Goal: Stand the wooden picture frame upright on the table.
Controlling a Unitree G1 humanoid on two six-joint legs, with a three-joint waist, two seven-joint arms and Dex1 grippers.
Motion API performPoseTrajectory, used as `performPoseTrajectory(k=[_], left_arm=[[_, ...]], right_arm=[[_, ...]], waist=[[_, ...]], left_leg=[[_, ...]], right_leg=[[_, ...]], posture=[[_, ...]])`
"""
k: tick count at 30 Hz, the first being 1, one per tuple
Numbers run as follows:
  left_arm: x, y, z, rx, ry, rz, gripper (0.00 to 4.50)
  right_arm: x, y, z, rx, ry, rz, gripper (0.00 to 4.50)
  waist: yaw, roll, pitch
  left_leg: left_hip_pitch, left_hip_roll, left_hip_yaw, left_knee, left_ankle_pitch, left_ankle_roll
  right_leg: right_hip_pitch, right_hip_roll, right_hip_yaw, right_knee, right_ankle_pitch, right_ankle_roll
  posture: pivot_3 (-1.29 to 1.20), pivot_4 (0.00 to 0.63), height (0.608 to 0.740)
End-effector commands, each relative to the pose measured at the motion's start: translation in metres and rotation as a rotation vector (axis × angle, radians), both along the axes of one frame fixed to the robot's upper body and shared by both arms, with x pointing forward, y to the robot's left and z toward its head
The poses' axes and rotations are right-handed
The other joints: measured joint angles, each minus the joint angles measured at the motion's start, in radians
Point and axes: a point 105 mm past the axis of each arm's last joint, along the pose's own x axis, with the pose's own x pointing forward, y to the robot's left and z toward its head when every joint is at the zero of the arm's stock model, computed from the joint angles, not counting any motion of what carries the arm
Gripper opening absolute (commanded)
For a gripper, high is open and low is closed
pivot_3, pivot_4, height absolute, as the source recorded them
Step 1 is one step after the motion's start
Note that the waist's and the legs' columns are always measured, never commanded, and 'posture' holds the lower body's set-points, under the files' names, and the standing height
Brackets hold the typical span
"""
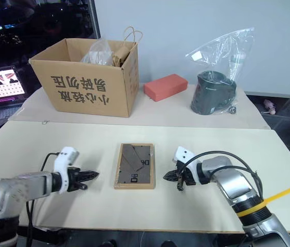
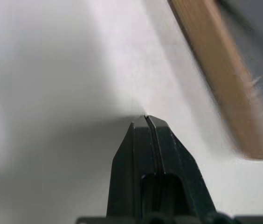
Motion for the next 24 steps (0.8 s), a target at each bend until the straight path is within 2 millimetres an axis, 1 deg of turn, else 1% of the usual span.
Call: performPoseTrajectory(k=[1, 6, 10, 11, 14, 15, 16, 18, 20, 24], left_arm=[[-0.013, -0.009, 0.000, -0.099, 0.079, -0.083, 1.48], [-0.006, -0.032, 0.004, -0.227, 0.116, -0.110, 3.04], [0.001, -0.057, -0.007, -0.221, 0.139, -0.096, 4.41], [0.003, -0.064, -0.007, -0.238, 0.143, -0.102, 4.46], [0.000, -0.090, -0.023, -0.224, 0.199, -0.129, 4.46], [-0.001, -0.094, -0.027, -0.213, 0.207, -0.128, 4.46], [0.000, -0.097, -0.029, -0.213, 0.212, -0.117, 4.46], [-0.006, -0.108, -0.025, -0.246, 0.204, -0.150, 4.46], [-0.009, -0.113, -0.020, -0.295, 0.200, -0.146, 4.46], [-0.005, -0.106, -0.012, -0.393, 0.210, -0.077, 4.46]], right_arm=[[0.007, 0.006, 0.016, 0.038, -0.070, 0.030, 0.00], [0.008, 0.015, 0.005, 0.026, -0.053, 0.057, 0.00], [0.005, 0.022, 0.003, 0.051, -0.036, 0.075, 0.00], [0.004, 0.024, 0.002, 0.058, -0.032, 0.078, 0.00], [-0.001, 0.032, 0.001, 0.079, -0.020, 0.097, 0.00], [-0.002, 0.034, 0.000, 0.080, -0.019, 0.105, 0.00], [-0.003, 0.036, 0.000, 0.081, -0.019, 0.108, 0.00], [-0.005, 0.039, -0.002, 0.076, -0.019, 0.114, 0.00], [-0.006, 0.039, -0.002, 0.075, -0.017, 0.114, 0.00], [-0.007, 0.038, -0.002, 0.073, -0.015, 0.108, 0.00]], waist=[[-0.002, 0.000, 0.000], [0.007, -0.001, 0.000], [0.011, -0.001, 0.000], [0.012, -0.001, 0.000], [0.013, -0.001, 0.000], [0.015, -0.002, -0.001], [0.016, -0.001, -0.002], [0.021, -0.001, -0.003], [0.026, -0.002, -0.004], [0.029, -0.002, -0.004]], left_leg=[[0.000, 0.000, 0.000, -0.001, 0.000, 0.000], [0.000, 0.000, 0.000, -0.001, 0.000, 0.000], [-0.001, -0.001, 0.000, 0.000, 0.000, 0.000], [-0.001, -0.001, 0.000, 0.000, 0.000, 0.000], [0.000, -0.001, -0.001, 0.000, 0.000, 0.000], [0.000, -0.001, -0.001, 0.000, 0.000, 0.000], [0.000, -0.001, -0.001, 0.000, 0.000, 0.000], [0.000, -0.002, -0.001, 0.000, 0.000, 0.000], [0.000, -0.002, -0.001, 0.000, 0.000, 0.000], [0.000, -0.002, -0.001, 0.000, 0.000, 0.000]], right_leg=[[0.000, 0.000, 0.000, 0.000, 0.000, 0.000], [0.000, 0.000, 0.000, 0.000, 0.000, -0.001], [0.001, -0.001, 0.000, 0.000, 0.001, -0.001], [0.001, -0.001, 0.000, 0.000, 0.001, -0.001], [0.001, -0.001, 0.000, 0.001, 0.004, -0.006], [0.001, -0.001, 0.000, 0.001, 0.004, -0.007], [0.001, -0.001, 0.000, 0.001, 0.004, -0.007], [0.002, -0.001, 0.000, 0.001, 0.004, -0.007], [0.002, -0.001, 0.000, 0.001, 0.004, -0.007], [0.002, -0.002, 0.000, 0.000, 0.004, -0.007]], posture=[[0.00, 0.150, 0.716], [0.00, 0.150, 0.716], [0.00, 0.150, 0.716], [0.00, 0.150, 0.716], [0.00, 0.150, 0.716], [0.00, 0.150, 0.716], [0.00, 0.150, 0.716], [0.00, 0.150, 0.716], [0.00, 0.150, 0.716], [0.00, 0.150, 0.716]])
